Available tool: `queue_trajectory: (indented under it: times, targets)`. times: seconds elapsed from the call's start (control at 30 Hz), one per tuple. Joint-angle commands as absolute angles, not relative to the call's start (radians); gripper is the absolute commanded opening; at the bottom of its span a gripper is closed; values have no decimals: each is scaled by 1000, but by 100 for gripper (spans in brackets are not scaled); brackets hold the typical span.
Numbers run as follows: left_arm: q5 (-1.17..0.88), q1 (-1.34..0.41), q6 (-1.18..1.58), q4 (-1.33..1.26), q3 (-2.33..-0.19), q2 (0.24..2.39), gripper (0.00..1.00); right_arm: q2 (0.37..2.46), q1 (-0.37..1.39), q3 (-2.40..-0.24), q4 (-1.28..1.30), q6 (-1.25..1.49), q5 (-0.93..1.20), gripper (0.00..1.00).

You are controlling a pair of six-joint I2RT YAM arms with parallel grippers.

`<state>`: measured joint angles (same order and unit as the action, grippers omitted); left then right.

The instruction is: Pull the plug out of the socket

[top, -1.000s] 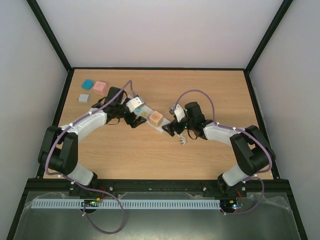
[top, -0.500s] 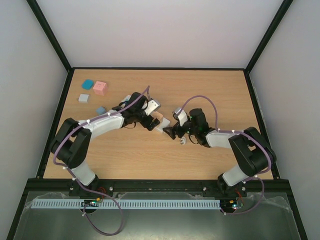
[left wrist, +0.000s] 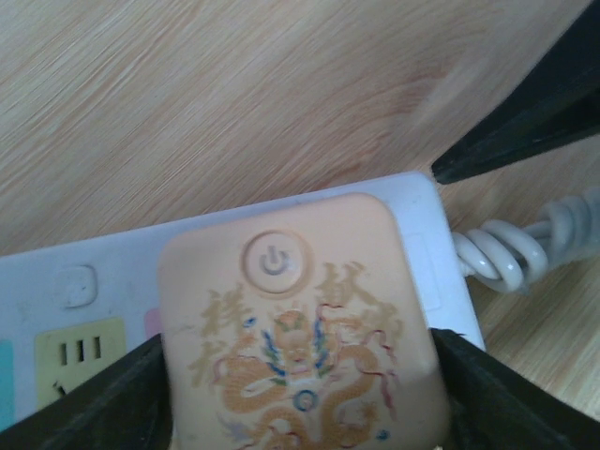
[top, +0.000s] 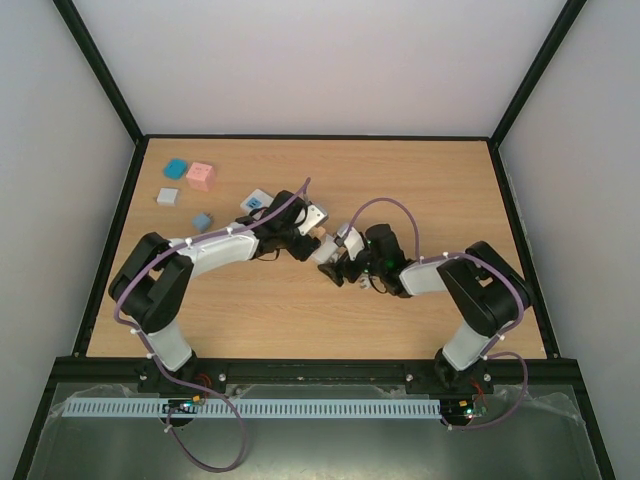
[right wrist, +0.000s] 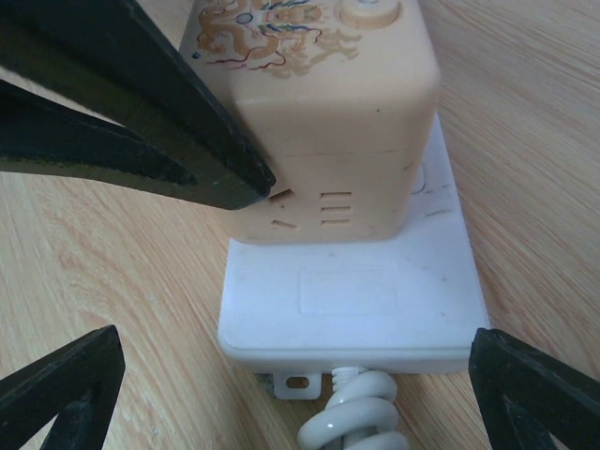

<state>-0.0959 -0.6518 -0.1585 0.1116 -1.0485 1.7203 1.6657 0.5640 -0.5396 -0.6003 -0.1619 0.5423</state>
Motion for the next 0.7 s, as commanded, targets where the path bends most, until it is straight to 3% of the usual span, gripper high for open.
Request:
queue_trajectory:
  times: [0.0, 0.37, 0.67]
  targets:
    - [-74, -652, -152, 128, -1065, 1730, 67, 1690, 578, -551, -688, -178, 475, 98]
    - [-104, -656, -139, 111, -1030, 1700, 64, 1747, 619, -555, -731, -200, 418, 94]
    - [-133, -661, -148, 119, -1021, 1699, 55, 1819, 628, -578, -809, -256, 394, 91]
